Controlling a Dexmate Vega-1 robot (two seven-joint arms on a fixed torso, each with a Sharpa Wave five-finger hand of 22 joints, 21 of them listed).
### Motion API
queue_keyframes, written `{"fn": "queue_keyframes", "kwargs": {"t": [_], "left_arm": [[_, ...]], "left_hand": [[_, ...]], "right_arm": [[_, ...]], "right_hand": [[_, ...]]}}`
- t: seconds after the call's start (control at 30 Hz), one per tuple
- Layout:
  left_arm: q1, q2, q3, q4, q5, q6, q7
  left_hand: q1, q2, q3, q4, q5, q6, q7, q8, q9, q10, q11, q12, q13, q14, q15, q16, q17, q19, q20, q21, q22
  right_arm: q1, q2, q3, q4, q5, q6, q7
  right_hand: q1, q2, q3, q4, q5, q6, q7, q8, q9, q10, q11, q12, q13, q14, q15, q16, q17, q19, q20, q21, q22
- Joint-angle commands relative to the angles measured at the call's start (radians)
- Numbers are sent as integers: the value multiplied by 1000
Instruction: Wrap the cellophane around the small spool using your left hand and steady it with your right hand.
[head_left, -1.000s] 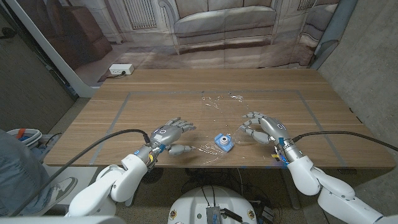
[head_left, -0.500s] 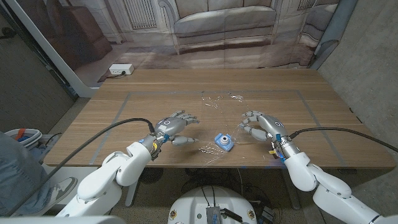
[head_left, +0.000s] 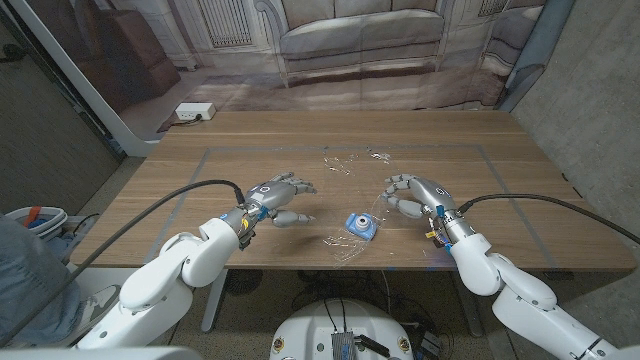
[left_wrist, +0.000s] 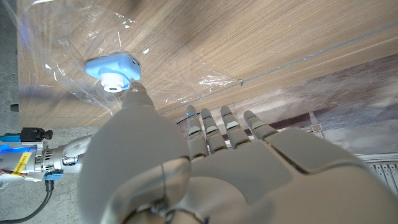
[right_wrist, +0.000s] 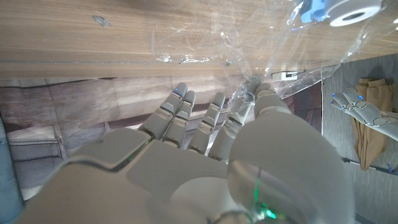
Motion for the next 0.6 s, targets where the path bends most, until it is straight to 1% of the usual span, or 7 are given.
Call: {"fn": "queue_keyframes", "kwargs": {"t": [0.03, 0.23, 0.33, 0.4, 0.6], "left_arm": [[-69, 27, 10, 42, -56, -50, -23], [-97, 45, 7, 72, -85, -92, -19], [-112, 53, 6, 88, -97, -113, -15], [-121, 59, 4, 98, -105, -127, -13], [-141, 72, -4, 127, -122, -160, -2]], "left_hand": [[-1, 1, -3, 1, 6, 12, -1, 6, 2, 11, 1, 9, 6, 8, -48, 3, 2, 2, 4, 4, 5], [-3, 4, -4, 3, 6, 18, 0, 7, 1, 12, 3, 9, 6, 9, -48, 3, 2, 0, 5, 4, 5], [-5, 5, -4, 5, 6, 22, 0, 8, 1, 14, 3, 10, 6, 9, -49, 3, 2, 0, 4, 4, 5], [-5, 6, -4, 5, 6, 23, 0, 8, 1, 14, 2, 10, 6, 8, -49, 2, 2, 1, 5, 4, 5], [-7, 9, -4, 6, 6, 28, -2, 9, 1, 15, 2, 9, 6, 8, -49, 2, 3, 0, 6, 4, 5]], "right_arm": [[40, 27, -50, -94, -34, -188, 160], [77, 45, -100, -127, -87, -279, 215], [101, 63, -126, -133, -104, -321, 240], [121, 72, -146, -137, -119, -348, 263], [182, 93, -203, -122, -150, -383, 301]], "right_hand": [[-13, 0, -1, 0, -8, -35, 5, -17, 2, 8, 13, -5, 2, 12, -7, 0, 2, -15, 2, -5, 3], [-22, -2, -4, 2, -10, -38, 4, -20, 3, 8, 15, -6, 3, 21, -4, 3, 3, -21, 8, -7, 3], [-22, -2, -3, 0, -10, -33, 3, -18, 5, 12, 24, -5, 3, 27, -3, 3, 2, -22, 9, -7, 3], [-20, -1, -1, -2, -10, -31, 3, -17, 6, 15, 26, -4, 3, 32, -1, 5, 2, -24, 10, -8, 3], [-6, 3, 9, -13, -9, -11, 6, -6, 13, 16, 28, -5, 4, 39, -2, 4, 0, -29, 13, -9, 3]]}}
